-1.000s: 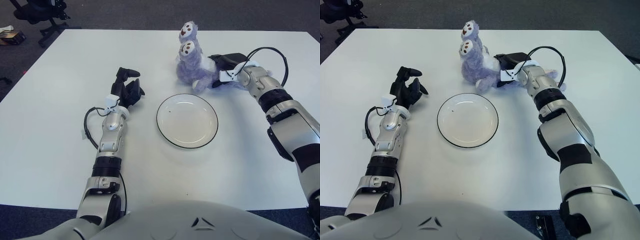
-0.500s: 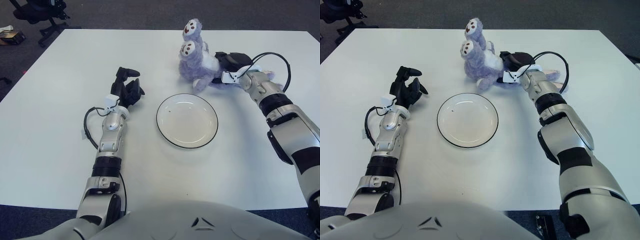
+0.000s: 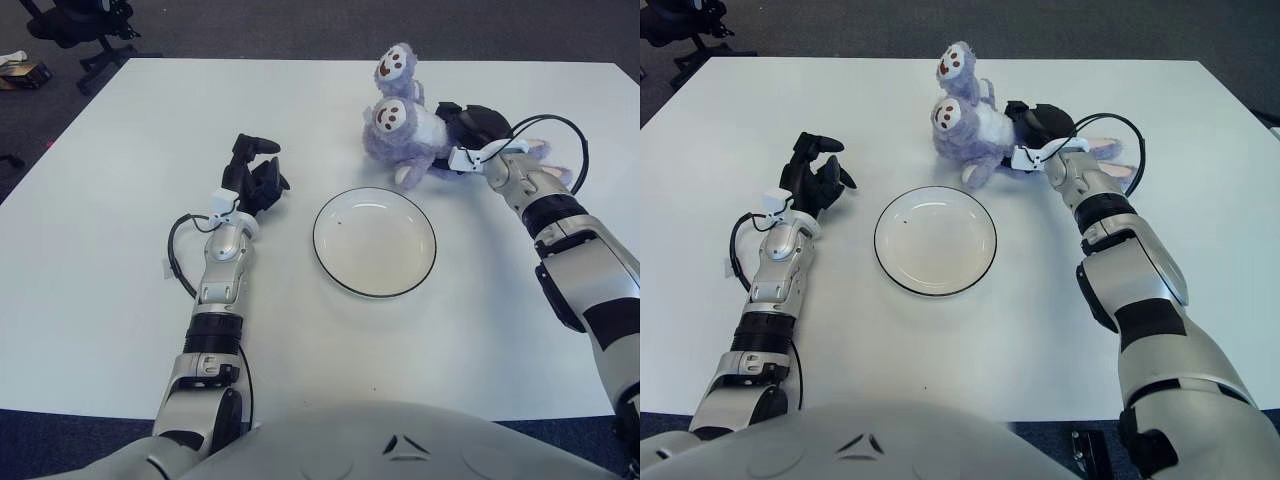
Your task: Put the doll into the plate.
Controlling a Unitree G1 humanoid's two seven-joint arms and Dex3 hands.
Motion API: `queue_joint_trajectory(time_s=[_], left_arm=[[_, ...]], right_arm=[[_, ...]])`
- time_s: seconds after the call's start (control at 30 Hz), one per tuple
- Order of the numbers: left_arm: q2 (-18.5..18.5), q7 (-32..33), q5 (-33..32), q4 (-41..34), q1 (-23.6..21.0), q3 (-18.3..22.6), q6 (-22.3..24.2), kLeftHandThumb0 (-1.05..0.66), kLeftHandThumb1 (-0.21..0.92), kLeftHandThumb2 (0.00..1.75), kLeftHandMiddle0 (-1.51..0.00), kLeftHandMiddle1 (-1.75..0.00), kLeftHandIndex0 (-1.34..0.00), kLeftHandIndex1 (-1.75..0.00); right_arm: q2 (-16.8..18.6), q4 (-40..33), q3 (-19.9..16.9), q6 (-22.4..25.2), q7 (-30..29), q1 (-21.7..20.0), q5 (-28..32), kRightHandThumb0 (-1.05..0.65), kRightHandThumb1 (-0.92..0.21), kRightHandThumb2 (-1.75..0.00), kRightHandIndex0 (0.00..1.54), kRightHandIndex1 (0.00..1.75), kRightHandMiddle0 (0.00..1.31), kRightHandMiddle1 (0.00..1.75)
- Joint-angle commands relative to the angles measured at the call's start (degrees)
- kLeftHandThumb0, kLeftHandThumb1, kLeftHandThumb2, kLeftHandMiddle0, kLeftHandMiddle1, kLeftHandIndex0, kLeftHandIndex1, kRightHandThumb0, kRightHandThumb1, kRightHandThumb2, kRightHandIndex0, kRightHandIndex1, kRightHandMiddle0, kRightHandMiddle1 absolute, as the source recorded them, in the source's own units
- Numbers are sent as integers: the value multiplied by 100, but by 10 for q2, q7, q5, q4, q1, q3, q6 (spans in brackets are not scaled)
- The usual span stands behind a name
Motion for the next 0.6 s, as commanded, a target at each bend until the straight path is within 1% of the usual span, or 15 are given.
queue_joint_trajectory(time_s=[0.0, 0.27, 0.43, 0.57], left_arm=[[-4, 4, 2, 20, 14, 0, -7, -36, 81, 66, -82, -175, -27, -175], [-4, 5, 2, 25, 11, 1, -9, -36, 81, 66, -82, -175, -27, -175], [-3, 5, 2, 31, 8, 3, -11, -36, 81, 66, -82, -175, -27, -175], [-1, 4, 1, 38, 4, 4, -13, -36, 81, 66, -82, -175, -27, -175]], right_arm=[[-10, 12, -7, -6, 27, 7, 11, 42, -47, -111, 48, 175, 57, 175], [-20, 9, -25, -33, 55, 4, 29, 42, -47, -111, 48, 175, 57, 175], [-32, -15, -54, -80, 84, 9, 62, 42, -47, -112, 49, 175, 56, 175], [-39, -38, -69, -107, 102, 13, 79, 42, -47, -112, 49, 175, 56, 175]])
